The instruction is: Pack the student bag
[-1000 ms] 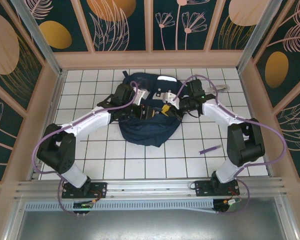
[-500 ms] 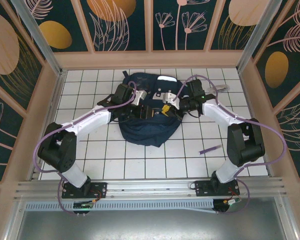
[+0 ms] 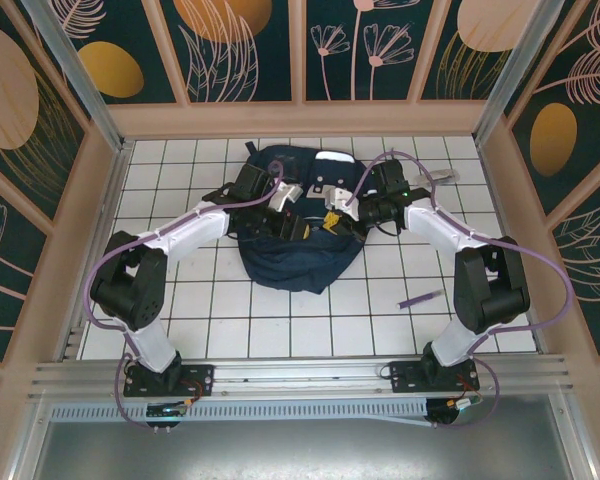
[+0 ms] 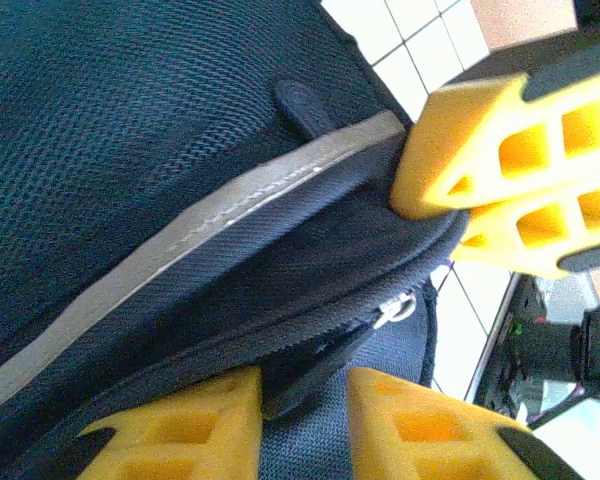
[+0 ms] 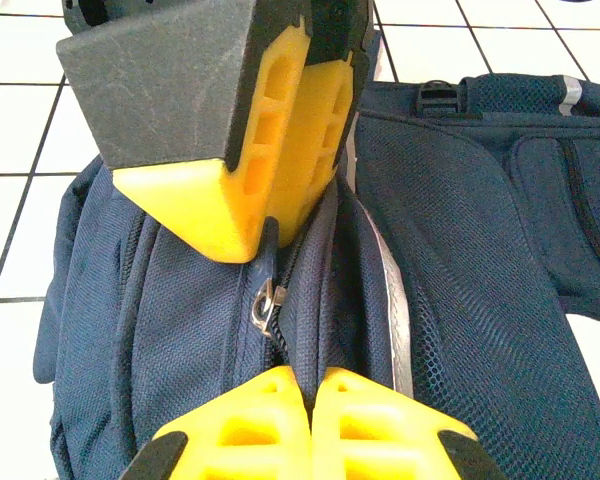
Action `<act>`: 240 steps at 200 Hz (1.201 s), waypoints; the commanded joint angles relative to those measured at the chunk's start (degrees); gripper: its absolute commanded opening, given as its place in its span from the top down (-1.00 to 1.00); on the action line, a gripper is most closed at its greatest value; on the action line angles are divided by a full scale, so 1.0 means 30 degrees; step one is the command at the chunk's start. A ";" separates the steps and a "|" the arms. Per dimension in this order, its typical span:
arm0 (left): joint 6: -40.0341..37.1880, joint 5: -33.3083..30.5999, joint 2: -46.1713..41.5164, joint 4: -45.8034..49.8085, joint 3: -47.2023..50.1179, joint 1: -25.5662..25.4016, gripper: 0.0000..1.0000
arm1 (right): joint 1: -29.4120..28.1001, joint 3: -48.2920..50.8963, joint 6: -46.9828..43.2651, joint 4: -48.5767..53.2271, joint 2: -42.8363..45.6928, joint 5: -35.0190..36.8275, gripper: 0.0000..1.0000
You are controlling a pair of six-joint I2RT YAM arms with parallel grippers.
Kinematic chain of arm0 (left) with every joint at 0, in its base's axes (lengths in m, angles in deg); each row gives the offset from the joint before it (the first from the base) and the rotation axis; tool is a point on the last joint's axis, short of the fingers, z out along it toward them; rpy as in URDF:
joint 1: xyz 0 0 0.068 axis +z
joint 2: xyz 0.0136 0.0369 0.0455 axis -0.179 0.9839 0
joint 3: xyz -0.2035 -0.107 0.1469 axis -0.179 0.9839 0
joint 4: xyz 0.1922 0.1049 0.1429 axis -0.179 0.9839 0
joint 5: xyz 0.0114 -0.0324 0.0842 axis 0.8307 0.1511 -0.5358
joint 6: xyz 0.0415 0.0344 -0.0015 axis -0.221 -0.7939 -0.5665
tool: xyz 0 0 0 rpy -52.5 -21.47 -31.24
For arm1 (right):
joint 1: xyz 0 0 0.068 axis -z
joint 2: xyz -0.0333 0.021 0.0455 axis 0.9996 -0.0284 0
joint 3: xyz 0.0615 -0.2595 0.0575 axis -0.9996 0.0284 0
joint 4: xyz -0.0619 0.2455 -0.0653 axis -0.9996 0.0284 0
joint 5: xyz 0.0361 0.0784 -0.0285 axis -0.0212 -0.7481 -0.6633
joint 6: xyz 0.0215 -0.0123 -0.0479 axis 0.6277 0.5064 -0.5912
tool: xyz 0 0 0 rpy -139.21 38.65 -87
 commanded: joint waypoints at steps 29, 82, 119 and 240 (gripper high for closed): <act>-0.2016 0.2255 -0.0138 -0.1609 -0.0022 -0.0490 0.64 | -0.0789 -0.0852 -0.0307 -0.0869 0.0358 -0.2312 1.00; -0.2989 -0.0545 -0.0654 -0.0920 0.0385 -0.0065 1.00 | -0.0513 -0.0288 -0.0833 -0.0610 0.0617 -0.0274 1.00; -0.0156 -0.3255 -0.2954 -0.2002 0.3743 0.3234 1.00 | 0.0120 0.0494 -0.1876 -0.0193 0.0934 0.2675 1.00; -0.5833 0.0375 -0.5655 -0.6390 0.6866 0.1058 1.00 | -0.4080 0.2227 0.3704 -0.6802 0.1669 0.2809 -0.18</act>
